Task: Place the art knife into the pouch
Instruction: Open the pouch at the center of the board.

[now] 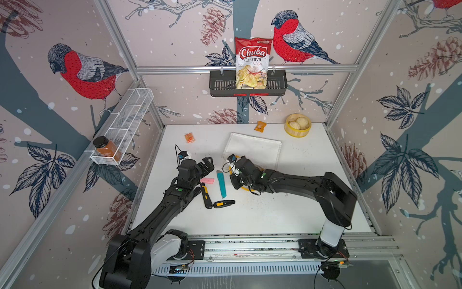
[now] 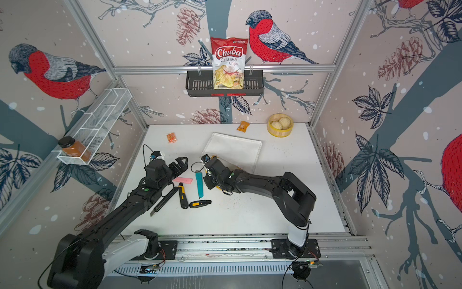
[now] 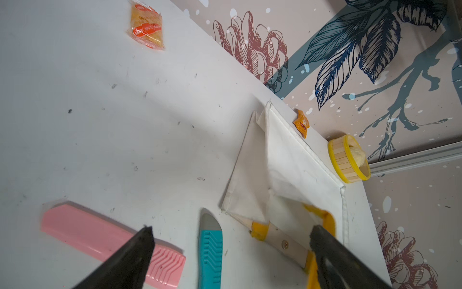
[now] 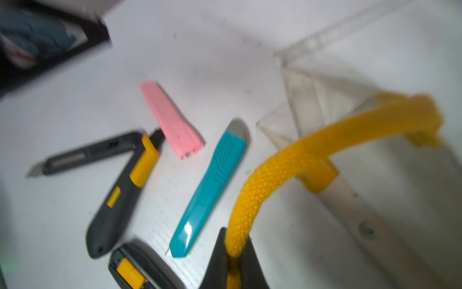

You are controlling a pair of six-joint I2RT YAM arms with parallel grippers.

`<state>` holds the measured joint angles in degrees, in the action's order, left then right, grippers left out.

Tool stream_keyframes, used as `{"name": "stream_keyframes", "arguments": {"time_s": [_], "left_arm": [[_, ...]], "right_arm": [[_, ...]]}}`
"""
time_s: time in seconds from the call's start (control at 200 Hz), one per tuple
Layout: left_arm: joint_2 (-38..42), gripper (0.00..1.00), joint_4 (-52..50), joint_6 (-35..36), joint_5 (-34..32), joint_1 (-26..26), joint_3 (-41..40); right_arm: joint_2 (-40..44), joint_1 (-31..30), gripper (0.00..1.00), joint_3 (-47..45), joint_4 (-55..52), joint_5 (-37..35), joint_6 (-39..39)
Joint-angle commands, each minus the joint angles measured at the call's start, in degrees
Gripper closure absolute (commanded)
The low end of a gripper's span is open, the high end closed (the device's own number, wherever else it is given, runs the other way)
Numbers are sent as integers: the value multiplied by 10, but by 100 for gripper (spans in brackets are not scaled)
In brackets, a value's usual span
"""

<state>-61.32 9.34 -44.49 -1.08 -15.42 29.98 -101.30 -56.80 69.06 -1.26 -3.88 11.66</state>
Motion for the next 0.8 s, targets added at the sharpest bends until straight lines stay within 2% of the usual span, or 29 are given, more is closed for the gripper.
{"name": "stream_keyframes", "arguments": {"time_s": [0.0,0.22,0.395,0.605,0.796], "left_arm": [[-9,2,47,-28,15,-16,-6],[-79,2,116,-80,24,-81,12],[-154,2,182,-108,42,-122,43],[-214,2,234,-126,50,-144,67],[-219,2,231,-123,35,-159,90]], "right_arm": [[26,28,100,37,-22,-12,-10],[36,60,100,137,-55,5,-26],[55,81,100,199,-61,39,-2],[61,89,100,268,-98,42,23],[66,89,100,282,-86,64,51]]}}
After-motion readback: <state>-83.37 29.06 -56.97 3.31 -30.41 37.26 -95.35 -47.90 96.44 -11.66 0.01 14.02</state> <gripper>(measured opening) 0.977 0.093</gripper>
